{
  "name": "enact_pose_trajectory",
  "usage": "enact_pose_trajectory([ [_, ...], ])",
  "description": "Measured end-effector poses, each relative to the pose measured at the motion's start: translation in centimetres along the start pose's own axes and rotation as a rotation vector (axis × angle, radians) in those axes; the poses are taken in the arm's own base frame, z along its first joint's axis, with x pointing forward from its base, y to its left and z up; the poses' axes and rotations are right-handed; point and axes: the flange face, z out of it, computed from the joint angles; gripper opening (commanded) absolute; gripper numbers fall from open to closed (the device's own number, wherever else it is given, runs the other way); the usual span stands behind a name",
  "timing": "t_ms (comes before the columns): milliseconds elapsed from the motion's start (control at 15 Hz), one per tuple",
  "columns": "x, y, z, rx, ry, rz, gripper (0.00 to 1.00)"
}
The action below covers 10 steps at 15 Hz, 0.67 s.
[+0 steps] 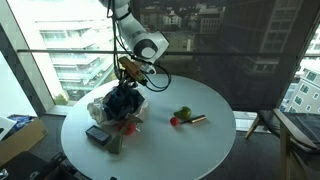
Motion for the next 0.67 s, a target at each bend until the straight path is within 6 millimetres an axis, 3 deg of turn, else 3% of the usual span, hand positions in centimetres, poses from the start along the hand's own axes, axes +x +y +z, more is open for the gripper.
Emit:
enact_pose_trajectory([
  [267,-0.3,-4.6,2.8,-0.137,-0.082,-0.147,0.03],
  [667,0.3,-8.7,6.5,-0.389,-0.11,-0.376,0.03],
])
